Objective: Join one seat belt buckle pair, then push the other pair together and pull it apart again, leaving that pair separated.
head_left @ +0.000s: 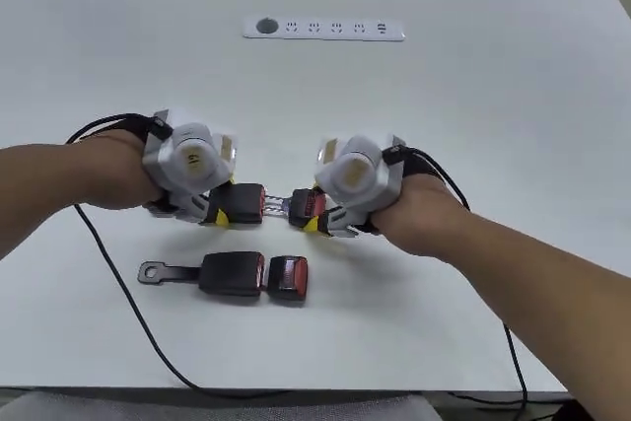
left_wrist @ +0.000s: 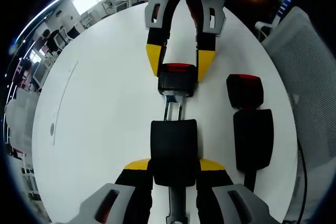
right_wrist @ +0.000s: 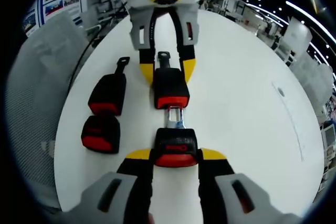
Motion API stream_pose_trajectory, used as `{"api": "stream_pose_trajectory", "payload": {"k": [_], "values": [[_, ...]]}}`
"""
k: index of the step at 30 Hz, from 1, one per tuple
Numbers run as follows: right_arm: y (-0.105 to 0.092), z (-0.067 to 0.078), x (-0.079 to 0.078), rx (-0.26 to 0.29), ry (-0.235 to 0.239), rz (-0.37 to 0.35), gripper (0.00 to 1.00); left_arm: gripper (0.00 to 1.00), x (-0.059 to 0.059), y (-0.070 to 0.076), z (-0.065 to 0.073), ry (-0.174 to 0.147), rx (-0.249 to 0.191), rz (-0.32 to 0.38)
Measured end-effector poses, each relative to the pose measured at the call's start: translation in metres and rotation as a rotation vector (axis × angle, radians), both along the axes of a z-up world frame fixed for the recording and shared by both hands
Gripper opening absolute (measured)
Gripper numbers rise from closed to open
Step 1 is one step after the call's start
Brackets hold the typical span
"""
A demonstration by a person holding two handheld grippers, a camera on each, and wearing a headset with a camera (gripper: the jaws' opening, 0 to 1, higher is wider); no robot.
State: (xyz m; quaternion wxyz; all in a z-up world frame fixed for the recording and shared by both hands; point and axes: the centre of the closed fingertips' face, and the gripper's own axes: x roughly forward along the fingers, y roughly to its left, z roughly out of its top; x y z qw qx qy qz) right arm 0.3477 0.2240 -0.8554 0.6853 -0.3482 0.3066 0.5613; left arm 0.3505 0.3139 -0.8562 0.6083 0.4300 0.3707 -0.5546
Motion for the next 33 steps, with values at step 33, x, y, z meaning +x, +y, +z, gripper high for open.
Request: {"api": "stream_pose_trajectory", "payload": {"k": [33], "values": [[0.019,0.000,0.004,0.045,0.035,0.088,0.30,0.31,-0.001,-0.001,0.001,-0.007,-0.020,-0.004]]}}
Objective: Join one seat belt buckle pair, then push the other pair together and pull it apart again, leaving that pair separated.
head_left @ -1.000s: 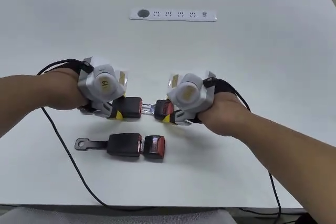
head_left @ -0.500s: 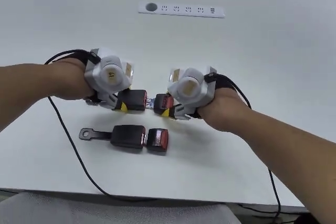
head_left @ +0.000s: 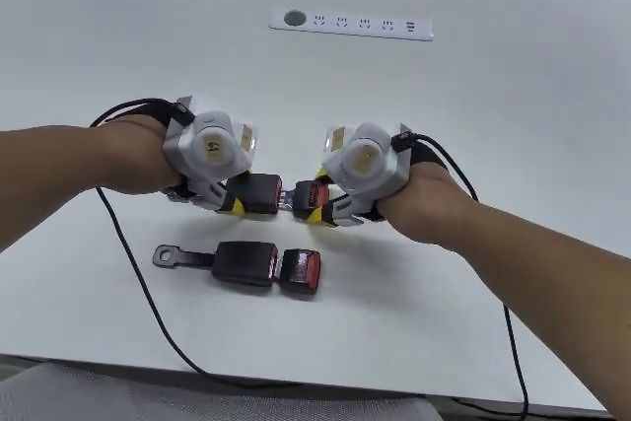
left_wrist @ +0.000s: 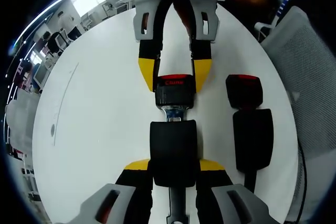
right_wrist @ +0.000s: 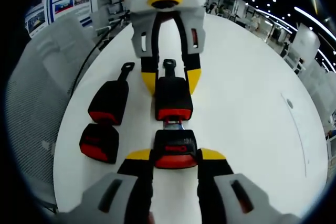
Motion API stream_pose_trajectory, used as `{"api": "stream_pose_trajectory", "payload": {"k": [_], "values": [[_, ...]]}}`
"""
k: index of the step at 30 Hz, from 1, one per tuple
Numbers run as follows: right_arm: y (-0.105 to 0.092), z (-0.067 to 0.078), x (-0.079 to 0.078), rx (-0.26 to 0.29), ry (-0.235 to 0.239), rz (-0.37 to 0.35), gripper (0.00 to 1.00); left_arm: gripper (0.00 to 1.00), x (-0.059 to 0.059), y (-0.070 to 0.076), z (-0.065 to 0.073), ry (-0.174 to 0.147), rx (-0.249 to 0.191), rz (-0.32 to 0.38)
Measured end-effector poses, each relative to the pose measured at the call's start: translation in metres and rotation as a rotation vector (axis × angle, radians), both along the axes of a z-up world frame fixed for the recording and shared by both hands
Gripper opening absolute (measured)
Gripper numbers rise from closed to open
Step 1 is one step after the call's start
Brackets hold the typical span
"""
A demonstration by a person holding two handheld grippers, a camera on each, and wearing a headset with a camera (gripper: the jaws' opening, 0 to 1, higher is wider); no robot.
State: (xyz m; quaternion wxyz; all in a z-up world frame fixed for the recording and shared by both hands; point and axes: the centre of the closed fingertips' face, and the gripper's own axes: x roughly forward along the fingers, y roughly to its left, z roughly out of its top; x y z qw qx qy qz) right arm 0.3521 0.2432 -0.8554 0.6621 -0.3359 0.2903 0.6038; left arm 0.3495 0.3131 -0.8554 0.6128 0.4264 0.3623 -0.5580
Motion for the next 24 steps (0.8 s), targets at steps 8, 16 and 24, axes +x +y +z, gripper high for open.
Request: {"api": "stream_pose_trajectory", "payload": {"k": [8,16,24], "values": [[0.008,-0.001,0.000,0.004,0.012,-0.002,0.30,0.31,0.001,0.000,0.000,-0.006,0.001,0.009],[0.012,-0.003,0.000,-0.002,0.008,-0.014,0.30,0.30,0.001,0.000,0.000,-0.011,0.019,0.014],[0.011,-0.003,0.001,-0.013,0.004,-0.008,0.30,0.31,0.002,0.001,0.000,-0.005,0.016,0.021]]}}
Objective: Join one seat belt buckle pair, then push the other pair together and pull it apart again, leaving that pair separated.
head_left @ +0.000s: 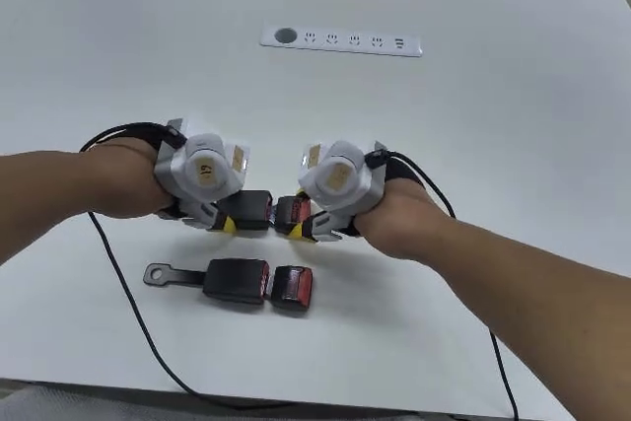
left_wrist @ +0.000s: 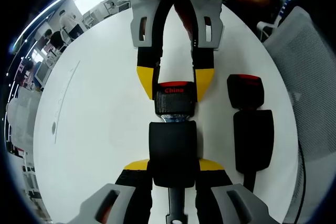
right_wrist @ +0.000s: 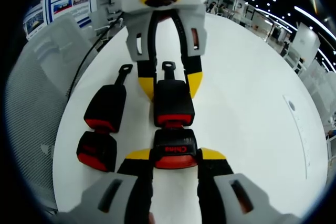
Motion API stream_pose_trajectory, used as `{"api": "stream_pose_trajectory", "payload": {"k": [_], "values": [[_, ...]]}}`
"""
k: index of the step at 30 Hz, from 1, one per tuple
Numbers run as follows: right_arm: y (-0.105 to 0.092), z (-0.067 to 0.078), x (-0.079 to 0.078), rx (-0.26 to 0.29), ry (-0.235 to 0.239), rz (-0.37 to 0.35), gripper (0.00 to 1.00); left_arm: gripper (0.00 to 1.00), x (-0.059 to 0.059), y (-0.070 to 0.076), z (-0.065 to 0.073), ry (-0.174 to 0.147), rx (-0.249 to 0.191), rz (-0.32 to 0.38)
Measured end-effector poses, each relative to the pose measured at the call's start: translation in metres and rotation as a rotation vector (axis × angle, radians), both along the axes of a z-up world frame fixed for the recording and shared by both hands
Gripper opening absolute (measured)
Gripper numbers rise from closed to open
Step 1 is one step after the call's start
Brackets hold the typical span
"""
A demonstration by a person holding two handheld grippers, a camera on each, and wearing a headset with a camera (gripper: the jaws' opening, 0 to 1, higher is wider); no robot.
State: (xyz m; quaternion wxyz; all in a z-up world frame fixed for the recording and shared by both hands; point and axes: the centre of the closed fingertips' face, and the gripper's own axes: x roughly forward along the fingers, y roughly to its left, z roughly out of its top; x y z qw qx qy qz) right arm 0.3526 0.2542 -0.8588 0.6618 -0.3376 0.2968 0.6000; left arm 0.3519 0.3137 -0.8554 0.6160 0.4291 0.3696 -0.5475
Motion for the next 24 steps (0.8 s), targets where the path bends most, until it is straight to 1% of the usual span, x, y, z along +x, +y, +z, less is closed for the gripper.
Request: {"api": "stream_pose_trajectory", "payload": {"k": [6,10,12,14,19,22,24], "values": [[0.0001,-0.0008,0.0011,-0.001,0.008,-0.005,0.30,0.31,0.0003,0.0002,0.0000,0.002,0.006,0.007],[-0.0003,-0.0007,0.0007,-0.007,0.011,0.011,0.31,0.31,0.0007,0.0007,-0.0003,0.005,0.005,0.006],[-0.0005,-0.0016,0.0009,-0.009,0.014,0.015,0.31,0.31,-0.0013,-0.0001,0.0003,-0.005,0.011,0.003],[0.0000,-0.0018,0.0011,-0.013,0.012,0.016,0.31,0.31,-0.0015,0.0000,0.0005,-0.008,0.014,0.003],[-0.0003,-0.0009,0.0005,-0.012,0.011,0.009,0.31,0.31,-0.0016,0.0002,0.0004,0.002,0.011,0.005],[-0.0003,-0.0012,0.0011,-0.006,0.019,0.007,0.31,0.31,-0.0015,0.0008,0.0003,0.002,0.005,0.007],[-0.0004,-0.0007,0.0007,-0.006,0.016,0.013,0.31,0.31,-0.0014,0.0010,-0.0002,0.002,0.009,0.004]]}}
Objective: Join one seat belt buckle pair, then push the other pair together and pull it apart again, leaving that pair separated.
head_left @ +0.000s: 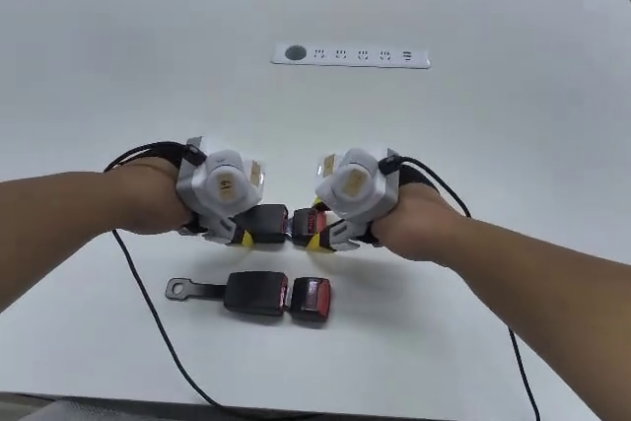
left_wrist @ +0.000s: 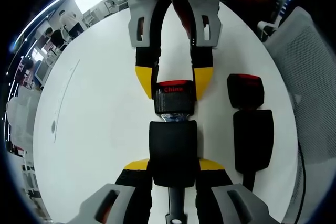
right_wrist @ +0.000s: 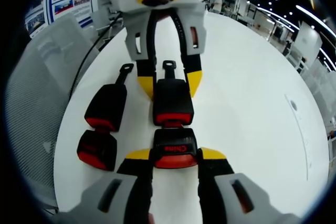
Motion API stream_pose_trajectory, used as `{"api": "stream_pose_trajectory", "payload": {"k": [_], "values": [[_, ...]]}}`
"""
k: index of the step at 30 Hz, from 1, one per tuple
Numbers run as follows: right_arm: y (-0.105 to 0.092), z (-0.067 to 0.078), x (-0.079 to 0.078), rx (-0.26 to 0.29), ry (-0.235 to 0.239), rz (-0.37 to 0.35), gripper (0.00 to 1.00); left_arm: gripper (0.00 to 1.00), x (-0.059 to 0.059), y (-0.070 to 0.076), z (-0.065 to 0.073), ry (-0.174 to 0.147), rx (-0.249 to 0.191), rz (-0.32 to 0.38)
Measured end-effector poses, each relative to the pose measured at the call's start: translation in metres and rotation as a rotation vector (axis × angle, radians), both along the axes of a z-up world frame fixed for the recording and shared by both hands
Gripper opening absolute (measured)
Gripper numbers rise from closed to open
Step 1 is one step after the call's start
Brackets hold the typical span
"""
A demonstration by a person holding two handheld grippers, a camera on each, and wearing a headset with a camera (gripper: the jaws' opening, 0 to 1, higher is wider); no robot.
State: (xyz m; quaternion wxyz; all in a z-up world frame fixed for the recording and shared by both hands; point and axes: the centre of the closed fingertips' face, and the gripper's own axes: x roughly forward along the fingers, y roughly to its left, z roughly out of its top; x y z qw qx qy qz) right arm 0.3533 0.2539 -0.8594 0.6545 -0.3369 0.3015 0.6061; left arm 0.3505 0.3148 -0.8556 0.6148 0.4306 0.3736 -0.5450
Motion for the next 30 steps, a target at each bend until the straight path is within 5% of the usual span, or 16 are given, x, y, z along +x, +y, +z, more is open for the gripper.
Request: {"api": "stream_pose_trajectory", "payload": {"k": [18,30], "values": [[-0.019,0.000,0.000,-0.005,-0.013,0.007,0.32,0.31,-0.002,0.000,0.001,0.008,-0.008,0.002],[-0.050,-0.001,-0.005,-0.048,-0.023,0.019,0.32,0.32,-0.004,0.000,0.001,0.005,-0.011,-0.004]]}}
